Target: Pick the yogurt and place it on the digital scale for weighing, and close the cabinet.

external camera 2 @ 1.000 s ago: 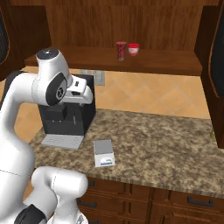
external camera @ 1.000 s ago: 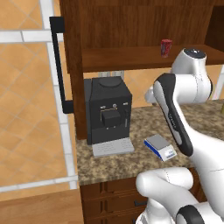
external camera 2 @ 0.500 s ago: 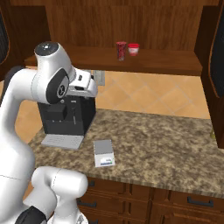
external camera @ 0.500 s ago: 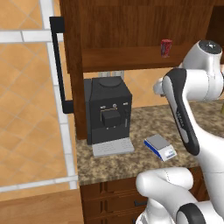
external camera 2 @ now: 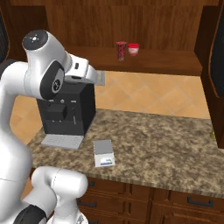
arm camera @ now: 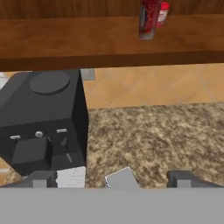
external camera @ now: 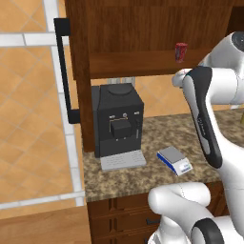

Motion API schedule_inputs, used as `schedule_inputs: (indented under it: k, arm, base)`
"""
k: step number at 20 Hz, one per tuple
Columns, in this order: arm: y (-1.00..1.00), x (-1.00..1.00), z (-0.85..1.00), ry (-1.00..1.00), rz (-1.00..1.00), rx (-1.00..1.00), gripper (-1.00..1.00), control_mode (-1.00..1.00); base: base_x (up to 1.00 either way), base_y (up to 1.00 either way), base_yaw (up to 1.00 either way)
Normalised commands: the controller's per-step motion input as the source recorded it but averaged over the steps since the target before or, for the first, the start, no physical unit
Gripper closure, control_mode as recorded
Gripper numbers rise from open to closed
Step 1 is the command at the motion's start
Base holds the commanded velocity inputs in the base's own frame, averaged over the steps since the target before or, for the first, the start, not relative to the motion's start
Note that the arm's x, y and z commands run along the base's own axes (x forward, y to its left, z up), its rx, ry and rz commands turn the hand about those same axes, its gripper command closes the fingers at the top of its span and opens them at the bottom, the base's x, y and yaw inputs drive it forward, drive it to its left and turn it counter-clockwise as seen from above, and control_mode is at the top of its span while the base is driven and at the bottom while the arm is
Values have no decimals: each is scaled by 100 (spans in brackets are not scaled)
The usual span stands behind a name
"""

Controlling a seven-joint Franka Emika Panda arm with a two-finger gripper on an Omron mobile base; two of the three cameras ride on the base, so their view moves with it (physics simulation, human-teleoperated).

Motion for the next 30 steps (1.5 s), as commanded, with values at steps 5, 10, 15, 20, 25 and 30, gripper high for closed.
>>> schedule_inputs:
  k: [5,10,15,20,25,30]
  arm:
    - [-12,3,26,-14,0,0,-100,-100]
    - [-28,2,42,-9,-2,0,-100,-100]
    - [-20,0,23,-4,-6,0,-100,-100]
    - [-9,1,25,-7,-5,-1,-100,-100]
    - [-5,12,16,-7,-2,0,-100,-100]
    - [-10,31,0,-1,0,0,-100,-100]
  base:
    - [0,0,0]
    - [0,0,0]
    - [0,0,0]
    - [0,0,0]
    - [0,0,0]
    - [0,0,0]
